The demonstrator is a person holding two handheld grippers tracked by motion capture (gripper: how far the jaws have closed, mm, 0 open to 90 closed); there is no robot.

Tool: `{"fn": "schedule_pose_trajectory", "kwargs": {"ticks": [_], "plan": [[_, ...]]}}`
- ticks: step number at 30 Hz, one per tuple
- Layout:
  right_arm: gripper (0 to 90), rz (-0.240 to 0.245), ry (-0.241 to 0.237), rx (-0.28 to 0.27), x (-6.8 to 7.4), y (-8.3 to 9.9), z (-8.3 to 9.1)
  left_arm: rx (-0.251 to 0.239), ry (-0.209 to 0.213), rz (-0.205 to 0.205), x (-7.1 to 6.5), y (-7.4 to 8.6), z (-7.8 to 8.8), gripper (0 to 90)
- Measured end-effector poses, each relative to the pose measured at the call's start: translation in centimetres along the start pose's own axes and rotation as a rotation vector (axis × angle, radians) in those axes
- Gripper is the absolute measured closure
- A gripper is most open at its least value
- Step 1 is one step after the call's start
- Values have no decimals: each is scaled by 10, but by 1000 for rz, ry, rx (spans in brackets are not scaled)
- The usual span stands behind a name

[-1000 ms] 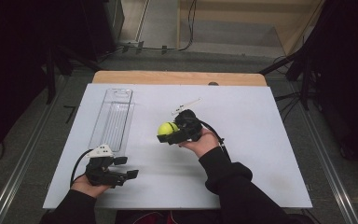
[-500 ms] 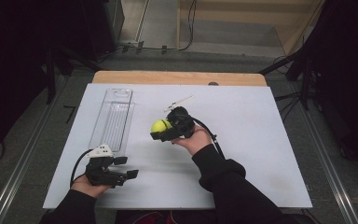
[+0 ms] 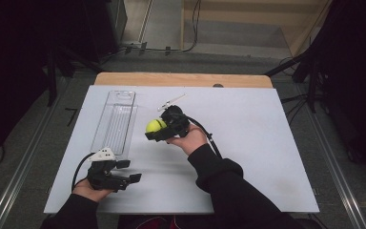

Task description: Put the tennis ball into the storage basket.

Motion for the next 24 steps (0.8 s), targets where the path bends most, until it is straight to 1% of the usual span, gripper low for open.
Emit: {"fn": "schedule_pose_trajectory", "kwargs": {"ticks": [3, 4, 11, 12, 21, 24], "plan": [[242, 2, 1, 1, 1, -4, -2, -4, 0, -4, -1, 0, 0, 231], [242, 5, -1, -1, 1, -6, -3, -5, 0, -7, -1, 0, 0, 245], [242, 7, 3, 1, 2, -13, -8, -5, -1, -11, -1, 0, 0, 246], [242, 7, 0, -6, 3, -17, -10, -4, -3, -11, 0, 0, 0, 246], [242, 6, -3, -16, 6, -32, -15, -9, -2, -12, 0, 0, 0, 246], [242, 14, -4, -19, 8, -40, -18, -9, -2, -13, 0, 0, 0, 246]]}}
Point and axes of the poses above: each handheld gripper's, and its own axes: z roughly backward along the jaws, y roughly out of its underside, x roughly to its left, the point moved 9 cm from there along -z, roughly forward along the jaws, and after that the axes turned 6 degrees about y, right-handed, at the moved point
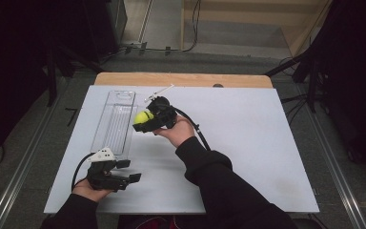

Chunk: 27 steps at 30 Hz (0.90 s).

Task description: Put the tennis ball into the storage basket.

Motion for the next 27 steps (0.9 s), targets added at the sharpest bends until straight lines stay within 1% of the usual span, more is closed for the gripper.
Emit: {"fn": "schedule_pose_trajectory", "kwargs": {"ticks": [2, 4, 7, 8, 9, 10, 13, 14, 17, 18, 20, 23, 24, 25, 27], "plan": [[242, 2, -2, 0, 1, -2, -1, 0, 0, 0, 0, 0, 0, 246], [242, 7, -7, -1, 2, -10, -3, 0, -1, 0, 0, 0, 0, 246], [242, 12, -4, 5, 4, -14, -5, -1, 0, 0, 0, 0, 0, 246], [242, 13, -7, 4, 6, -19, -7, -1, -1, 1, 0, 0, 0, 246], [242, 13, -7, 4, 6, -19, -7, -1, -1, 1, 0, 0, 0, 246], [242, 10, -9, -1, 7, -24, -9, -2, -1, 1, 0, 0, 0, 246], [242, 13, -6, -2, 8, -28, -11, 0, 0, 1, 0, 0, 1, 246], [241, 10, -12, -8, 10, -33, -12, 0, 0, 1, 0, 0, 0, 246], [241, 17, -12, -1, 12, -36, -15, 1, 2, 0, 0, 0, 0, 246], [241, 27, -7, 10, 13, -40, -18, -3, 6, -3, -1, 0, 1, 245], [241, 36, -15, 12, 16, -44, -22, -2, 6, -3, -1, 0, 1, 245], [241, 37, -13, 16, 18, -48, -27, -4, 4, -1, 0, 0, 1, 245], [241, 35, -10, 20, 20, -51, -31, -6, 5, 0, 0, 0, 1, 245], [241, 35, -10, 20, 20, -51, -31, -6, 5, 0, 0, 0, 1, 245], [241, 34, -11, 21, 22, -55, -37, -5, 8, -4, -1, 0, 1, 245]]}}
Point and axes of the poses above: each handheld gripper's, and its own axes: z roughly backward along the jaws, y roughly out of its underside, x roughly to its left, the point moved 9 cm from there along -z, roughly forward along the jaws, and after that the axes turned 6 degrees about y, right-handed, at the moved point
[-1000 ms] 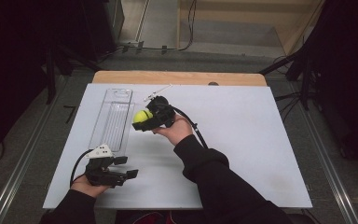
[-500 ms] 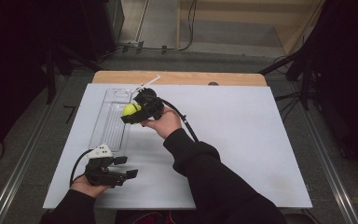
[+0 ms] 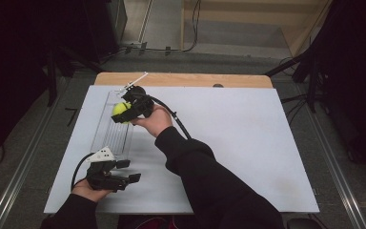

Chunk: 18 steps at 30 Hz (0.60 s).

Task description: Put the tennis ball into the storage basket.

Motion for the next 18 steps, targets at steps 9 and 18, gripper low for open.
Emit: {"fn": "schedule_pose_trajectory", "kwargs": {"ticks": [9, 18], "plan": [[240, -5, -4, -5, 6, -12, -13, -2, 0, -3, 0, 0, 0, 245], [239, -3, -6, -14, 12, -21, -28, -4, 3, -5, -1, 0, 0, 246]]}}
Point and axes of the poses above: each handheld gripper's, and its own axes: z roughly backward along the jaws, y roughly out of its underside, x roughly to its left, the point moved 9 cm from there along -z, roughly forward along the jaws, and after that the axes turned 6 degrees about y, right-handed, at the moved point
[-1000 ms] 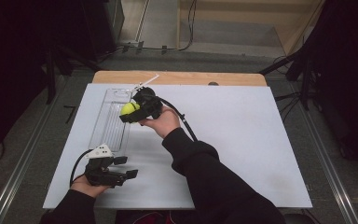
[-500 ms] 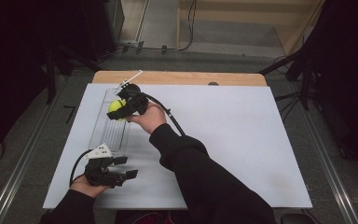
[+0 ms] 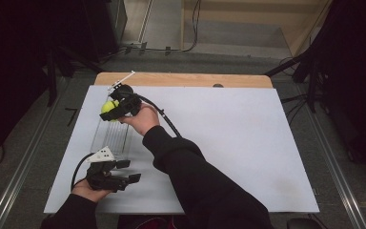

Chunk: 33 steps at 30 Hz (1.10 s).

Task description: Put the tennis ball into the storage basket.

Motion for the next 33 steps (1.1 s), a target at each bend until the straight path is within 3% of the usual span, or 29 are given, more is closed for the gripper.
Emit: {"fn": "schedule_pose_trajectory", "kwargs": {"ticks": [21, 28, 33], "plan": [[230, -26, 15, 62, 1, 28, -34, -1, 2, 0, 0, 0, 0, 245], [106, -55, 21, -12, -4, 15, -21, -1, 2, 0, 0, 0, 0, 245], [107, -34, 26, 11, -10, 19, -9, 1, 0, 0, 0, 0, 0, 246]]}}
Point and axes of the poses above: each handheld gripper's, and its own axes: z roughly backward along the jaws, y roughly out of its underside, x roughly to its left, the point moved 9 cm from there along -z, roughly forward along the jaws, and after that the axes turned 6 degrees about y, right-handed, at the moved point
